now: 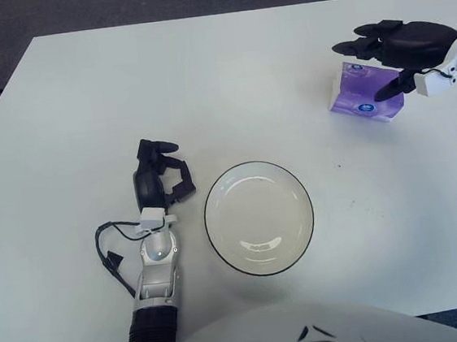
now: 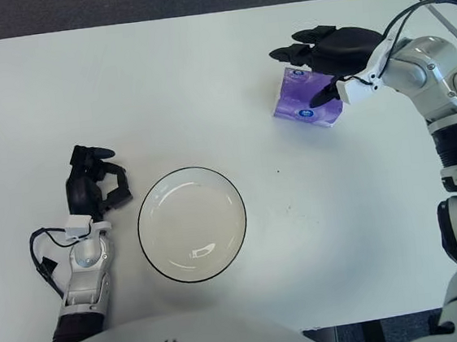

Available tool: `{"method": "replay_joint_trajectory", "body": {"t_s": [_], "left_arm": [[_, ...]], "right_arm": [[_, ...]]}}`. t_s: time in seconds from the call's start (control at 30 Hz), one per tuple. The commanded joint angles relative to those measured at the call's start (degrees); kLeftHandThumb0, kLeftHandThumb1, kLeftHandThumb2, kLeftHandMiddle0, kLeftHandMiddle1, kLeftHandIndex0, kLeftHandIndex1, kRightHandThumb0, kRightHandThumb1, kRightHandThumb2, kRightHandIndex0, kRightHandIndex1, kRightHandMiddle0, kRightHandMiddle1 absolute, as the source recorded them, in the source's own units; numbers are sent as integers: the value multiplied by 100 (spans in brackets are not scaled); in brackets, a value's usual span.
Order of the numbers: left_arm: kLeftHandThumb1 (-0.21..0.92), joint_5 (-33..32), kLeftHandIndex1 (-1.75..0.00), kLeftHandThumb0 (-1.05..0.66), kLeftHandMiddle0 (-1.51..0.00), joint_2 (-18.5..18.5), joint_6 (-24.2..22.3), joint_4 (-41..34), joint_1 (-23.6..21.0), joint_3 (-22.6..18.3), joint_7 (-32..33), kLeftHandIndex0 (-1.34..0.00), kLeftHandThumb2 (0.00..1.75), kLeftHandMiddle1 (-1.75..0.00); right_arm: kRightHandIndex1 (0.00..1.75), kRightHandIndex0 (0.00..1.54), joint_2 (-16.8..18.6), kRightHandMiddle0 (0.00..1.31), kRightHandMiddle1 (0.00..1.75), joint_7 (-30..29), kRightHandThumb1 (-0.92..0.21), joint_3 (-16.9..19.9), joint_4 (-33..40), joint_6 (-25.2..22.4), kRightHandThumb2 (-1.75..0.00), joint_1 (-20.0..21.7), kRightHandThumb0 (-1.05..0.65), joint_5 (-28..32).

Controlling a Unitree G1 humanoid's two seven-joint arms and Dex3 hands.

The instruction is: Put the tissue paper into the plate.

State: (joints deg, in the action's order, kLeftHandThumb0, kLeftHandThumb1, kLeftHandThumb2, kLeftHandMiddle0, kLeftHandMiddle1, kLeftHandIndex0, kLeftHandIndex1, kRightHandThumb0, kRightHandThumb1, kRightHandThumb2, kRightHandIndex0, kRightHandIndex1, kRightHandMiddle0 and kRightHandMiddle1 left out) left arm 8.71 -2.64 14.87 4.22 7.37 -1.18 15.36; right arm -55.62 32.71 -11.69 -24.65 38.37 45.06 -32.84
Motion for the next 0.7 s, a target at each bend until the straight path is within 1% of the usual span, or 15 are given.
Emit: {"method": "replay_joint_trajectory", "body": {"t_s": [0.0,0.5,0.67], "left_arm": [[36,47,-175,-1,-63,-141,-169,568,472,108,24,-33,127,-168],[33,75,-175,-1,-64,-134,-212,557,499,92,62,-35,131,-170],[33,50,-175,-1,-65,-134,-156,571,501,83,50,-35,131,-169]], "right_arm": [[0,0,-67,0,0,173,-76,-71,-132,89,-23,185,-105,99],[0,0,53,0,0,1010,-72,-388,-503,149,-25,353,-105,367],[0,0,85,0,0,1139,-72,-470,-588,158,-25,356,-105,350]]}}
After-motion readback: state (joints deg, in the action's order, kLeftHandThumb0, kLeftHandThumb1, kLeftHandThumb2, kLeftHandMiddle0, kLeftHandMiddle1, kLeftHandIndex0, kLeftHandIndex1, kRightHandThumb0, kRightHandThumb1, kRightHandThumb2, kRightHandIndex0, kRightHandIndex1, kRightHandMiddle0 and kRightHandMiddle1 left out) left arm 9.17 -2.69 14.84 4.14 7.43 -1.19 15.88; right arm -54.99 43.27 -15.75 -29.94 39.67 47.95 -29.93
